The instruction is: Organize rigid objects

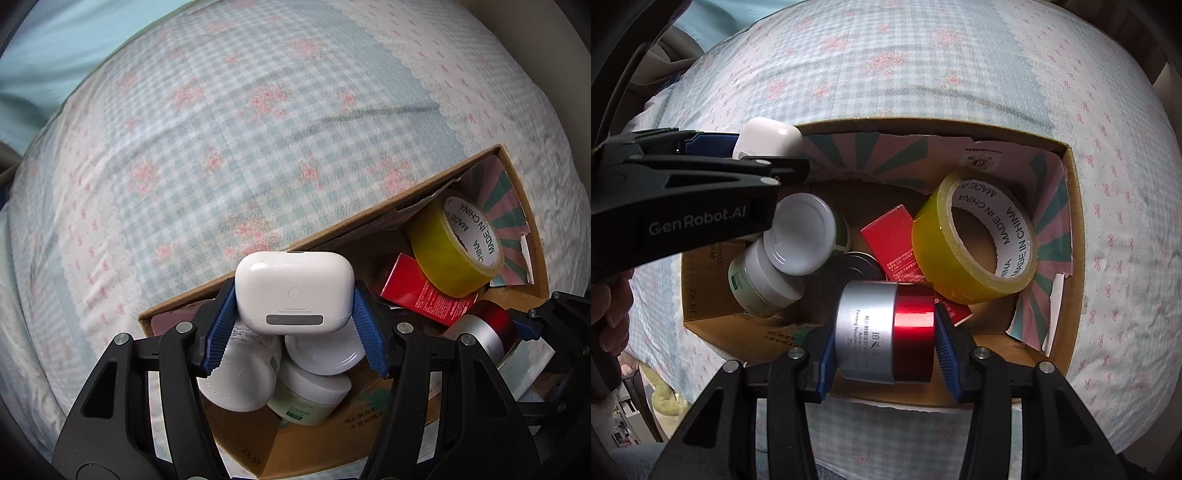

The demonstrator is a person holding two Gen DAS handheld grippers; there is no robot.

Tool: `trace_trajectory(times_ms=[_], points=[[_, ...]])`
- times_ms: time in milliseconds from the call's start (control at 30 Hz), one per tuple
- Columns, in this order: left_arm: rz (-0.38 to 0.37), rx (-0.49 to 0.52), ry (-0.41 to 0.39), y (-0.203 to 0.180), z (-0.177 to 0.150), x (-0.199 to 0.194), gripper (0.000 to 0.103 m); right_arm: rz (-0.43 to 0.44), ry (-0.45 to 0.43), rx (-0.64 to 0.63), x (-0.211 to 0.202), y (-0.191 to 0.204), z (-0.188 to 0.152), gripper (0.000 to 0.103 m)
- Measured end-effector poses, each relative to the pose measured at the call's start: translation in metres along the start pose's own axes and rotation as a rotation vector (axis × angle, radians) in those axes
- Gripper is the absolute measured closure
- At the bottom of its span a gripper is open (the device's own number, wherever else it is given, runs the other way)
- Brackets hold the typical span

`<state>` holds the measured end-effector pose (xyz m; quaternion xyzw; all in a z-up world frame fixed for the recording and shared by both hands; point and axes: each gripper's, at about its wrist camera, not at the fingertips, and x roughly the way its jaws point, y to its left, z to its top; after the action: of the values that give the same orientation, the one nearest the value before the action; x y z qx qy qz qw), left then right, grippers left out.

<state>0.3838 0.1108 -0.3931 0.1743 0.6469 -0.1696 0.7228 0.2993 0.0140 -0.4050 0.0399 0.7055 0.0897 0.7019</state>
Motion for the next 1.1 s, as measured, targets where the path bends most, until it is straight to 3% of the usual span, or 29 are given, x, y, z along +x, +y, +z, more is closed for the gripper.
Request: trace_trajectory(times_ms=[133, 400, 533, 567, 600, 633, 667, 700, 1100], points=[[0.001, 0.052, 0.015, -0.01, -0.011, 0.005, 0.046, -0.01, 0.021, 0.015, 0.01, -0.005, -0.004, 0.06], [0.004, 0.059, 0.024, -0.01, -0.012, 0.005, 0.046, -0.012, 0.024, 0.0, 0.015, -0.004, -0.005, 0.06], [-0.058, 0.064, 0.053, -0.014, -0.003, 0.004, 0.045, -0.024, 0.013, -0.012, 0.015, 0.002, -0.003, 0.06], [-0.054, 0.066, 0.051, -0.015, -0.002, 0.002, 0.031, -0.021, 0.005, -0.007, 0.015, 0.003, -0.004, 0.059], [-0.046, 0.065, 0.047, -0.016, -0.001, 0.0, 0.017, -0.015, -0.004, -0.002, 0.013, 0.004, -0.004, 0.056], [-0.041, 0.061, 0.036, -0.016, 0.0, -0.004, 0.001, -0.002, -0.021, 0.006, 0.01, 0.004, -0.006, 0.037], [-0.045, 0.054, 0.028, -0.014, 0.001, -0.009, 0.0, 0.01, -0.034, 0.014, 0.004, 0.001, -0.007, 0.007], [-0.053, 0.043, 0.023, -0.011, 0.002, -0.013, 0.0, 0.016, -0.045, 0.021, 0.001, 0.0, -0.008, 0.0], [-0.018, -0.026, -0.059, -0.003, -0.034, -0.066, 0.0, -0.021, -0.105, 0.085, -0.031, -0.003, -0.041, 0.0]])
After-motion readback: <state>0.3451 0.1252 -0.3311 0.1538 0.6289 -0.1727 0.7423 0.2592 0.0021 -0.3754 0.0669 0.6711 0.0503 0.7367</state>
